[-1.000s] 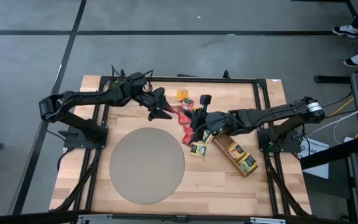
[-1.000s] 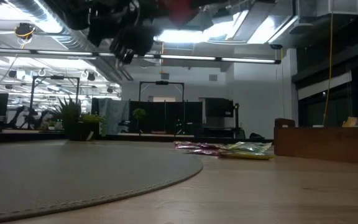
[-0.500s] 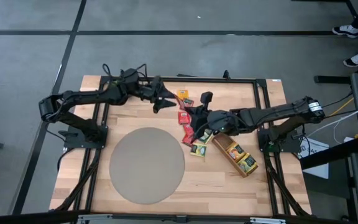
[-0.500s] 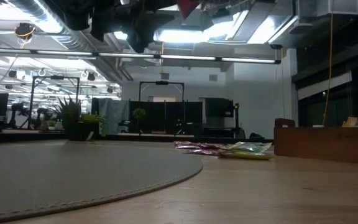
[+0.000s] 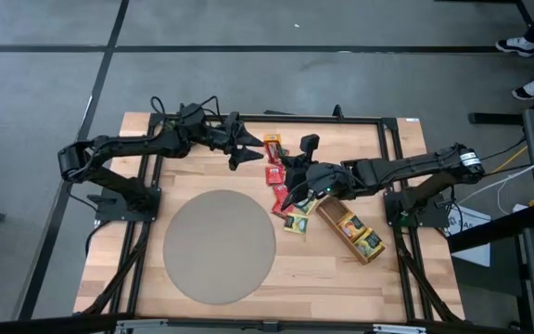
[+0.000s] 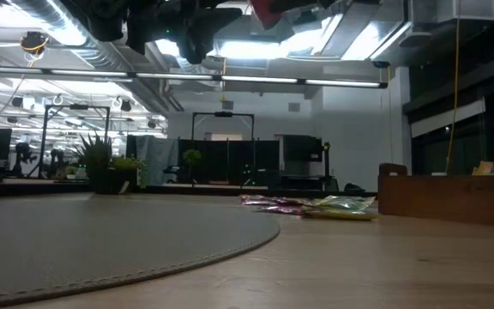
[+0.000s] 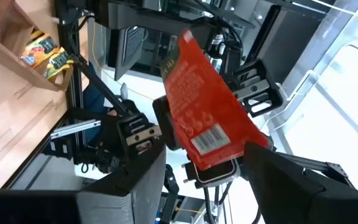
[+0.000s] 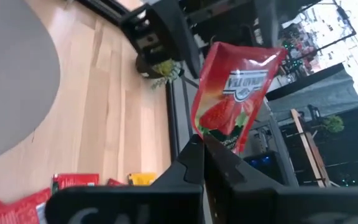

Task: Pick & Place Tea
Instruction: Put the red tea bag into the top section of the wooden organizer

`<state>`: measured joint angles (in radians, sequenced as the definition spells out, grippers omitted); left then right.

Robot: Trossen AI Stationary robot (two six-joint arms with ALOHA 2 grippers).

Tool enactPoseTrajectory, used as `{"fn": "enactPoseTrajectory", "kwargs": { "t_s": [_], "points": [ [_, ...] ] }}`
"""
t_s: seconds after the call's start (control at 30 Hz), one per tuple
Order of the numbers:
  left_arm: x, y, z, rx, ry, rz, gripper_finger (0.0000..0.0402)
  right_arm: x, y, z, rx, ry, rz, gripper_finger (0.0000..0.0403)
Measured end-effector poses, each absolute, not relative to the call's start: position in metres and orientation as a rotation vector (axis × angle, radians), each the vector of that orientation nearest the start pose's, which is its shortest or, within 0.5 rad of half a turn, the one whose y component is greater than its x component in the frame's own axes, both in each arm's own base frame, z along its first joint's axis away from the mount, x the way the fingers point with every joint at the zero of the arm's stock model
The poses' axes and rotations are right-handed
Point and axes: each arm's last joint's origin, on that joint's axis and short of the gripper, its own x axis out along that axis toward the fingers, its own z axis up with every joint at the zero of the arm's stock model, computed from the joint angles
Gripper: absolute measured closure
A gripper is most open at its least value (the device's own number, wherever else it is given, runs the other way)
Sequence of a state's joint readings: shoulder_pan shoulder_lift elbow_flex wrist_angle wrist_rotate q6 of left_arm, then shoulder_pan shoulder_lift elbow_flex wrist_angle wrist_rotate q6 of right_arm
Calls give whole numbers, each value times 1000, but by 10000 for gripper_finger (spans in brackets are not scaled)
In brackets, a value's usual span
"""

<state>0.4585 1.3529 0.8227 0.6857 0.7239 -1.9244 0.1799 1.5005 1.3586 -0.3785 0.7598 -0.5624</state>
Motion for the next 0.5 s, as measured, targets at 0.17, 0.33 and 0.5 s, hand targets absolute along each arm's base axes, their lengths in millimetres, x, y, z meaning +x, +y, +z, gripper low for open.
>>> {"fn": "enactPoseTrajectory", "kwargs": {
  "t_s": [0.17,0.33,0.5],
  "points": [
    [271,114,303,-1826,137,-279,190,327,39,346,-782,643,-406,401],
    [271,114,303,-1828,122,-270,190,327,40,345,-779,640,-390,401],
    [273,109,303,-1833,134,-274,190,328,38,346,-788,639,-393,401]
  ]
}}
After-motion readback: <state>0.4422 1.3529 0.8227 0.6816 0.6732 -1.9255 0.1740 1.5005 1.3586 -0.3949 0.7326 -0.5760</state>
